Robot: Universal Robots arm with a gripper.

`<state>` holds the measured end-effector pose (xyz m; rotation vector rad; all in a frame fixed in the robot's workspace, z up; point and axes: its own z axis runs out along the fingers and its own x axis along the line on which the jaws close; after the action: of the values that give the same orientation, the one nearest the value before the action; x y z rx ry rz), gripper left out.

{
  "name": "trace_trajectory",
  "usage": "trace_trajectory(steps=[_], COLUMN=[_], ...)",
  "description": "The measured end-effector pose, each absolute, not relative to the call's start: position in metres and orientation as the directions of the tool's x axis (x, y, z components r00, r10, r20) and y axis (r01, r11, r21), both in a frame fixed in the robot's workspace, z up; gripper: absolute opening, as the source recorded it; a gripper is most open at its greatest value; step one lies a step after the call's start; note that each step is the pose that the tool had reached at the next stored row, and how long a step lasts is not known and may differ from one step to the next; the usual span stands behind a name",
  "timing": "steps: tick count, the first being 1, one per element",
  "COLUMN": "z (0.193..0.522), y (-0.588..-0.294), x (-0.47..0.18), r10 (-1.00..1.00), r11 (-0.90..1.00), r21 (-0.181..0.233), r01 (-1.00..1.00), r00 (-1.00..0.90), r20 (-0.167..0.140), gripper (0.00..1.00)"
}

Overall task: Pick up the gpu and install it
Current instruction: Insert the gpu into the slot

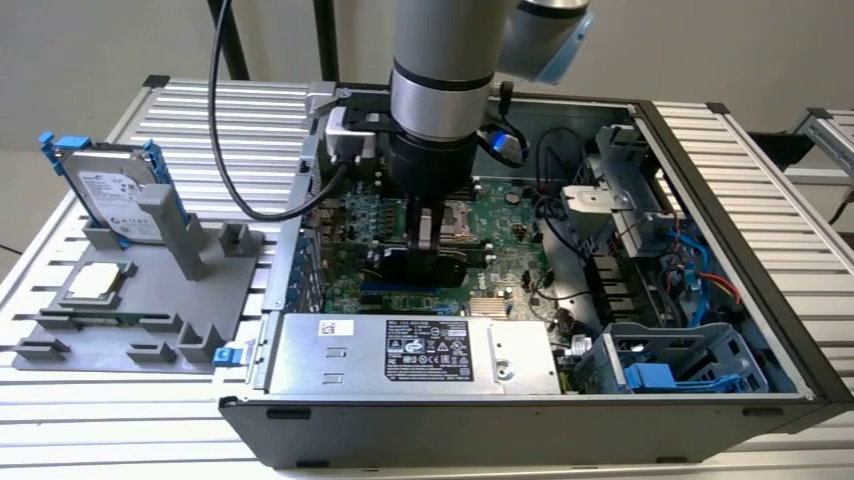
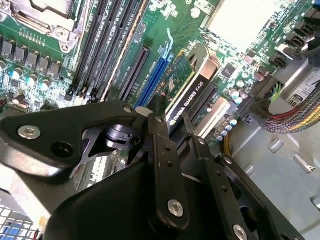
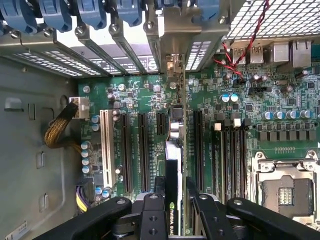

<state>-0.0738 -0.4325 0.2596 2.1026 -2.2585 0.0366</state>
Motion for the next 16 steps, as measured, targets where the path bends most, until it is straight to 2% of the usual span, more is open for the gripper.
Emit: trace_trajectory(steps=[16], z=[0.2573], y=[-0.4268], x=[-0.0744], r10=[-0.996], r11=[0.067], r21=[0.021], r01=[-0.998], r00=[-0.066], r20=[0.057], gripper=[0.00])
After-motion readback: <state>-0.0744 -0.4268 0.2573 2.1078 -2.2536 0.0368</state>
